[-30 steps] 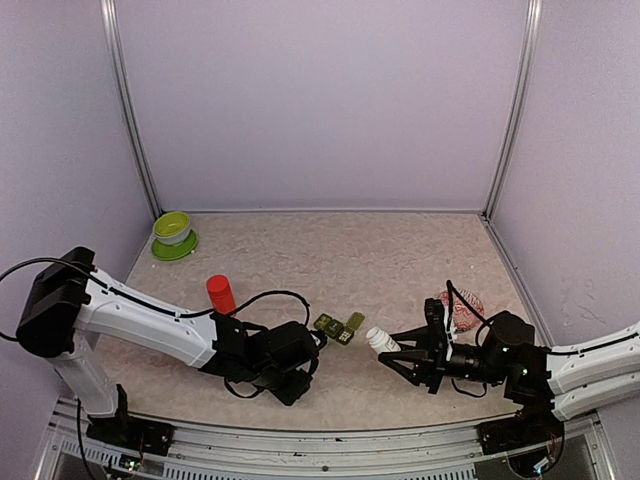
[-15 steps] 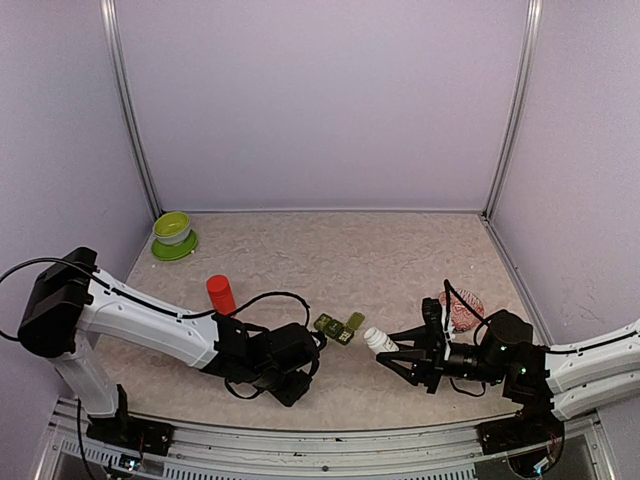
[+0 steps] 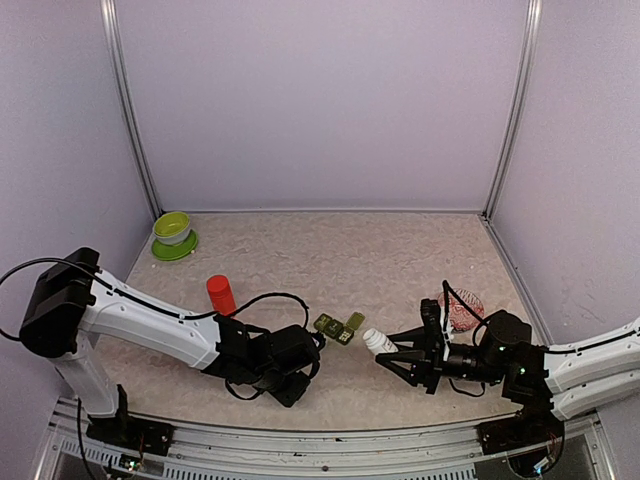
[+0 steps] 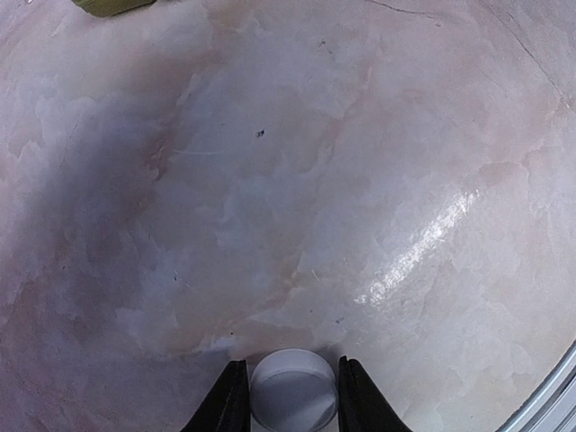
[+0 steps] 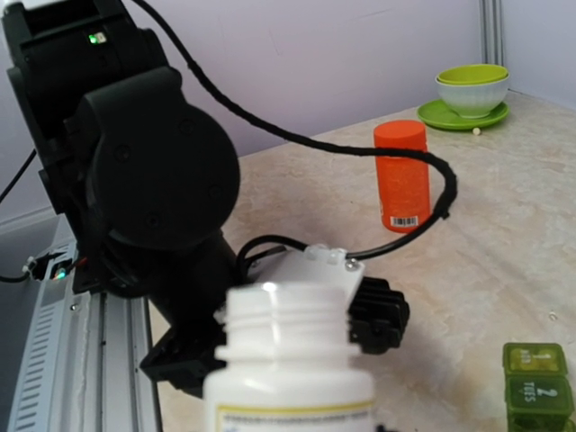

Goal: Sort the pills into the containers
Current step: Pick up the lid of the pill bottle from the center of the board, then close the lid of the pill bottle, then screw the lid of the pill bottle onto the pill bottle.

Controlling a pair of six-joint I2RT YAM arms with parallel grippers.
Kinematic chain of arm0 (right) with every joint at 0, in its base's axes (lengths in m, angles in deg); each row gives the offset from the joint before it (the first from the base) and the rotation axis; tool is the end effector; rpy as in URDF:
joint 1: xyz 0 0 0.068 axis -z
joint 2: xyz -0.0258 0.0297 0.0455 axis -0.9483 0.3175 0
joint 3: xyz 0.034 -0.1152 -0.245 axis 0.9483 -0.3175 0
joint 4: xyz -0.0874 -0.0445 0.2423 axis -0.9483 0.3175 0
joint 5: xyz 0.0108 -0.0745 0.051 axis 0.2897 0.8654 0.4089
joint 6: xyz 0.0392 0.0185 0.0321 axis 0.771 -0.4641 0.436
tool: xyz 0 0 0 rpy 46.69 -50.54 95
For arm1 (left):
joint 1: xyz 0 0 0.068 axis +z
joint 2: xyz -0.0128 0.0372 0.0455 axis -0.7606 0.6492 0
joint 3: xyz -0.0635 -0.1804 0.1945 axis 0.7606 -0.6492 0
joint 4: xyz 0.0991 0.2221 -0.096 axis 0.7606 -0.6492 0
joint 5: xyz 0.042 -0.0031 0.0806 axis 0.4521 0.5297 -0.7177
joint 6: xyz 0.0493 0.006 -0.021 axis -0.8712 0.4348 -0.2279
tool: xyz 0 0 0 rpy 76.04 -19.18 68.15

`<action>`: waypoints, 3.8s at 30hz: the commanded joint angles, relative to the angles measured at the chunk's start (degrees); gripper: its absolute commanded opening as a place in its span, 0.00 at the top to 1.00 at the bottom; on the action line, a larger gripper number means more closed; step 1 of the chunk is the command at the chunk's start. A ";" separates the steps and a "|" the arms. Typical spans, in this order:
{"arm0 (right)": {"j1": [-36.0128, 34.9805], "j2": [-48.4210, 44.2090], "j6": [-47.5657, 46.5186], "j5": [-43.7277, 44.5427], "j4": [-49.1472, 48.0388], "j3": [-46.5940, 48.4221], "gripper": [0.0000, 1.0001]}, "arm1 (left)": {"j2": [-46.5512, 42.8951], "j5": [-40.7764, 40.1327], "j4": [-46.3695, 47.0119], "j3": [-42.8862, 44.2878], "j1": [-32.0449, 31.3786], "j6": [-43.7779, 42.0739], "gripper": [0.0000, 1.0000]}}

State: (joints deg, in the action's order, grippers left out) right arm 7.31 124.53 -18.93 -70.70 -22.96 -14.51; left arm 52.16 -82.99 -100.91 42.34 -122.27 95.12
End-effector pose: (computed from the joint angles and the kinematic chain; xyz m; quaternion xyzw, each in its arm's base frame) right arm 0.0797 0.1778 0.1926 -0.3593 0.6226 0.4779 0.5049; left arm 0.1021 -0.3042 0.1395 0.3516 0.9083 -0.0895 0.2081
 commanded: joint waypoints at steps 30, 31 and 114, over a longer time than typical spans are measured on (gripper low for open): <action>0.05 6.91 -2.10 -5.97 -4.20 2.40 0.78 | -21.77 6.01 17.91 -3.70 1.75 -0.21 0.70; -0.16 7.48 -2.18 -6.11 -4.55 2.68 0.78 | -22.61 6.94 19.25 -4.12 1.93 -0.02 0.70; -8.71 10.20 -3.63 11.36 0.62 12.08 0.79 | -24.80 21.36 42.57 -8.55 1.92 5.61 0.01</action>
State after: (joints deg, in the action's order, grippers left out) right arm -0.43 133.78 -23.43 -60.90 -20.07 -4.29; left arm 25.49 -59.85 -60.30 31.90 -119.32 100.83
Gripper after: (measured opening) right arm 0.341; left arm 0.988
